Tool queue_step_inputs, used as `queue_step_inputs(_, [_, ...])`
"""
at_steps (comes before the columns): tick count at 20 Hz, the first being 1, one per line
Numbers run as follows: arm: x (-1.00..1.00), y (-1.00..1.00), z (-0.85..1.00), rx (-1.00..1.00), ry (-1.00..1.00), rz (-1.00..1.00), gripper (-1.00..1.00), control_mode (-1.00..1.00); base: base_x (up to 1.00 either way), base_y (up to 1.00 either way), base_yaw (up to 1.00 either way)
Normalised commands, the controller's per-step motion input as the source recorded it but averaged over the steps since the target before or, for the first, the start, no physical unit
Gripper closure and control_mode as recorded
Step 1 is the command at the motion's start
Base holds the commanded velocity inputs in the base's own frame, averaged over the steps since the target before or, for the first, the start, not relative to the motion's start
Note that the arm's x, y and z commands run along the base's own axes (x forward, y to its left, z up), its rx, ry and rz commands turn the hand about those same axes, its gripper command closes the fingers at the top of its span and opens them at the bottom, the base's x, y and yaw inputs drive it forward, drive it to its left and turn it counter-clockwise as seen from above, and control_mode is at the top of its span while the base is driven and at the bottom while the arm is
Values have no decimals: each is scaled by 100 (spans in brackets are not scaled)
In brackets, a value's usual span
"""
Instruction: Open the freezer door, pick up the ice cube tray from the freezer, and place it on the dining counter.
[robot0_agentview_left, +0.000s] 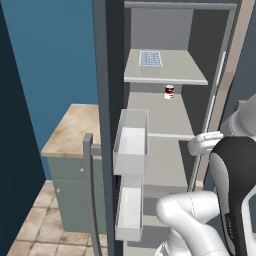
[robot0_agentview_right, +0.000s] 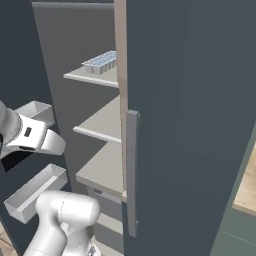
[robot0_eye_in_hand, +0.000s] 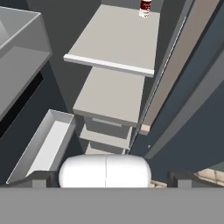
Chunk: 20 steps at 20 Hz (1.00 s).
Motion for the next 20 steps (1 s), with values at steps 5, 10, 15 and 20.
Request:
queue_step_inputs(5, [0, 0, 0, 0, 0, 0, -100, 100, 0, 0, 0])
queue_step_inputs(10, [0, 0, 0, 0, 0, 0, -100, -100, 0, 0, 0])
queue_step_inputs(15, [0, 0, 5, 3, 0, -1, -100, -100, 0, 0, 0])
queue_step_inputs(20, [1, 0, 24, 11, 0, -12, -100, -100, 0, 0, 0])
